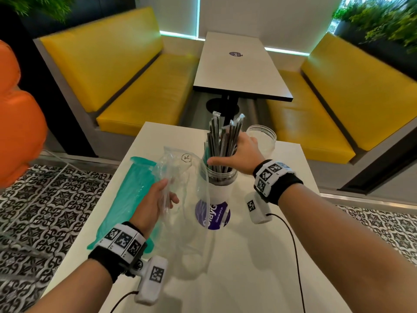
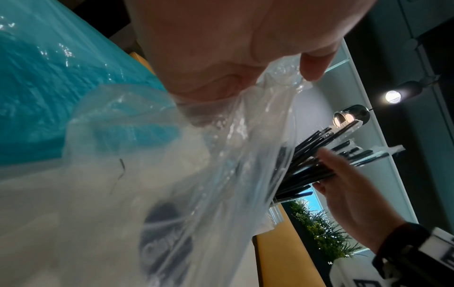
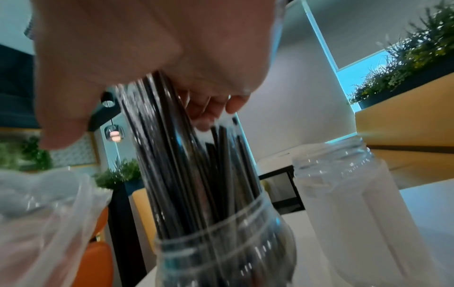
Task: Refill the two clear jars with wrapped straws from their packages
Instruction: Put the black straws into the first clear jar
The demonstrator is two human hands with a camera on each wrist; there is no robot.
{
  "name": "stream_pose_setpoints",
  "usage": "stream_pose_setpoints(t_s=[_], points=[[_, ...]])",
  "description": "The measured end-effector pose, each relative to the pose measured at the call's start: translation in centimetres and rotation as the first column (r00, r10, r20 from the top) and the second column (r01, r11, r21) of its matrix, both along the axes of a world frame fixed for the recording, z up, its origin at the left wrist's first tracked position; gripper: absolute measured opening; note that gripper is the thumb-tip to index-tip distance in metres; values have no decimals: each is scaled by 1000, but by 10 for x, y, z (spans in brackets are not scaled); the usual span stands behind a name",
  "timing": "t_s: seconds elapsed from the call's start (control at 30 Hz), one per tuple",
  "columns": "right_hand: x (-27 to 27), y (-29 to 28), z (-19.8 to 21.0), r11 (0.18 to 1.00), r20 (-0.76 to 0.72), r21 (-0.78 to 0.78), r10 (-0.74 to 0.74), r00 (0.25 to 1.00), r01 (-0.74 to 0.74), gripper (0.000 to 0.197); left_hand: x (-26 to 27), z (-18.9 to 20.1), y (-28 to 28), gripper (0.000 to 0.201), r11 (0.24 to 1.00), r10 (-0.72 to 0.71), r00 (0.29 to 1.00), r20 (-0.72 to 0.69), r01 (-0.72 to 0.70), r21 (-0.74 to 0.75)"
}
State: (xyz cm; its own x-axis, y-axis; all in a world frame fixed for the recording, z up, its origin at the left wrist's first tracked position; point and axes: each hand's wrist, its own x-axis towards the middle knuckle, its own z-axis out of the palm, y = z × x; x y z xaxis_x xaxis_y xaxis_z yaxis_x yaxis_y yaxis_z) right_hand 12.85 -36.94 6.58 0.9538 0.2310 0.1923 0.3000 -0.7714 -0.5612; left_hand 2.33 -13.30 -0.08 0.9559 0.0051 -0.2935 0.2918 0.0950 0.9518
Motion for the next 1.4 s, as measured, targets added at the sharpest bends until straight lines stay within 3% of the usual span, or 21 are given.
stream_pose_setpoints(t_s=[0.07, 0.17, 0.2, 0.27, 0.37, 0.43, 0.47, 0.53, 0.6, 0.63, 0.7, 0.77, 0.83, 0.9, 1.07, 1.13, 1.27, 1.4], points=[[-2, -2, 12, 988, 0, 150, 23, 1000, -23, 68, -1, 1, 2, 48, 1000, -7, 1000, 3, 7, -11], [-5, 2, 26, 981, 81, 195, -22, 996, 5, 32, -2, 0, 2, 58, 1000, -16, 1000, 4, 17, -22], [-5, 4, 27, 987, 106, 160, -28, 994, 10, 26, -2, -1, 2, 58, 999, -17, 1000, 3, 17, -27], [-6, 7, 17, 998, 115, -18, -54, 992, 56, 34, -4, -1, 0, 55, 999, -22, 1000, 4, 22, -23], [-7, 6, 2, 944, 43, -281, -168, 985, 173, 40, -6, -1, 0, 48, 1000, -26, 1000, 2, 26, -6], [-7, 5, 3, 928, -16, -317, -211, 977, 195, 44, -7, 1, 2, 48, 1000, -22, 1000, 3, 22, -10], [-7, 5, 6, 952, -33, -245, -199, 980, 185, 55, -7, 1, 4, 50, 1000, -17, 1000, 2, 17, -12], [-8, 8, 18, 987, -37, 74, -142, 989, 144, 86, -6, 2, 5, 45, 1000, -4, 1000, 9, 4, -18], [-9, 15, 35, 959, 62, 279, -75, 995, 55, 91, -7, 4, 6, 38, 1000, 1, 1000, 8, -1, -28], [-8, 20, 42, 971, 140, 238, -25, 990, -9, 86, -7, 4, 6, 37, 1000, 2, 1000, 7, -2, -26], [-4, 28, 47, 993, 250, -15, 116, 961, -116, 68, -7, 3, 5, 36, 1000, 1, 1000, 7, 0, -18], [0, 31, 35, 962, 188, -243, 170, 967, -122, 55, -7, 2, 4, 38, 1000, 0, 1000, 8, 0, -20], [-1, 30, 10, 935, 71, -338, 137, 988, -105, 51, -8, 2, 4, 39, 1000, 1, 1000, 1, -1, -25], [-4, 28, -5, 921, 19, -373, 130, 991, -113, 50, -9, 3, 6, 35, 1000, 3, 1000, -2, -3, -23], [4, 26, 2, 954, 59, -274, 138, 989, -117, 49, -9, 2, 9, 34, 1000, 3, 1000, -5, -3, -21], [3, 23, -4, 947, -2, -286, 150, 989, -144, 50, -8, 2, 7, 40, 1000, 0, 1000, -5, 0, -29], [-1, 14, -21, 901, -72, -398, 157, 985, -173, 63, -11, -1, 4, 41, 1000, 1, 1000, 19, 0, -23], [2, 20, -5, 845, -134, -514, 91, 987, -148, 74, -16, 4, 8, 48, 1000, 27, 997, 67, -28, 13]])
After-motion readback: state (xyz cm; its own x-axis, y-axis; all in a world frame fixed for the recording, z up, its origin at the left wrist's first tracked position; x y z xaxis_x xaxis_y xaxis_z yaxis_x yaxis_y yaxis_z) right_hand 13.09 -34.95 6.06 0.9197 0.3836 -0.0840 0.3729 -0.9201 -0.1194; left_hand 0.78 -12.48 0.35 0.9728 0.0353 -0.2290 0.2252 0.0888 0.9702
